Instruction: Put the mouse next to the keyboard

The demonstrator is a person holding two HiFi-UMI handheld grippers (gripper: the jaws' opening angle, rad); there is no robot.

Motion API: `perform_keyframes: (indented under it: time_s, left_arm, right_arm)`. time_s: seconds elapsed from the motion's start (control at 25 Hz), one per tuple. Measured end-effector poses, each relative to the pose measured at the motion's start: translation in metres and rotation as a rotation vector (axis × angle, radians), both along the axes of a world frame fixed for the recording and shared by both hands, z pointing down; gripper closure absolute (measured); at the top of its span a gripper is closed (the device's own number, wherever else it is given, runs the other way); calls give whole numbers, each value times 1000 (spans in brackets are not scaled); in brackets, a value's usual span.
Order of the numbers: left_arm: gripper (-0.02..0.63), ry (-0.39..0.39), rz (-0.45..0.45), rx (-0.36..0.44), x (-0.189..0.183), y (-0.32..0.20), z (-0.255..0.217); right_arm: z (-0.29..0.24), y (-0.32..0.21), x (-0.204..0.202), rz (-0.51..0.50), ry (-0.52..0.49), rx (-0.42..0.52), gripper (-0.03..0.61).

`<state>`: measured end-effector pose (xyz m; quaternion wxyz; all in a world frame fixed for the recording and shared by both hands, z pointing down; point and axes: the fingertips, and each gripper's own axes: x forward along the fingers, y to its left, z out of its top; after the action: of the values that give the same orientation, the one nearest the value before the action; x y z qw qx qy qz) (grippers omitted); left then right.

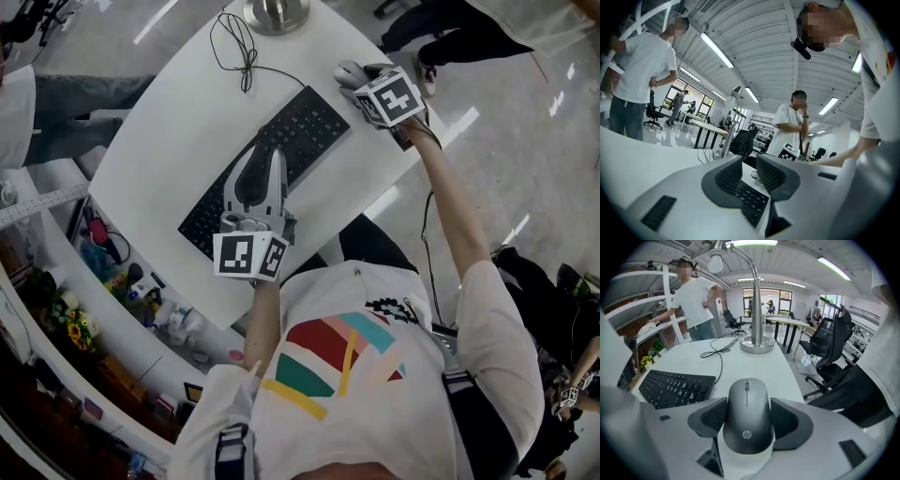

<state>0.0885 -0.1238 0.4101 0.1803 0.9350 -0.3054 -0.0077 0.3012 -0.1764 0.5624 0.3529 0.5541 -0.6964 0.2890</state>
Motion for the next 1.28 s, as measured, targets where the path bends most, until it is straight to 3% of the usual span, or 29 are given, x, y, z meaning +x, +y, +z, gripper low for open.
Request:
perform_keyframes:
  time_s: [0.6, 1.0, 1.28]
  left_arm:
    - [483, -16, -38, 17, -11, 3, -10]
    - [483, -19, -61, 39, -17, 11, -17]
    - [483, -8, -79, 66, -26, 22, -31]
  right_arm:
    - [21, 2, 6, 34, -39, -34, 293]
    - [21, 1, 5, 16, -16, 23, 293]
    - [-13, -1, -4, 17, -9, 128, 293]
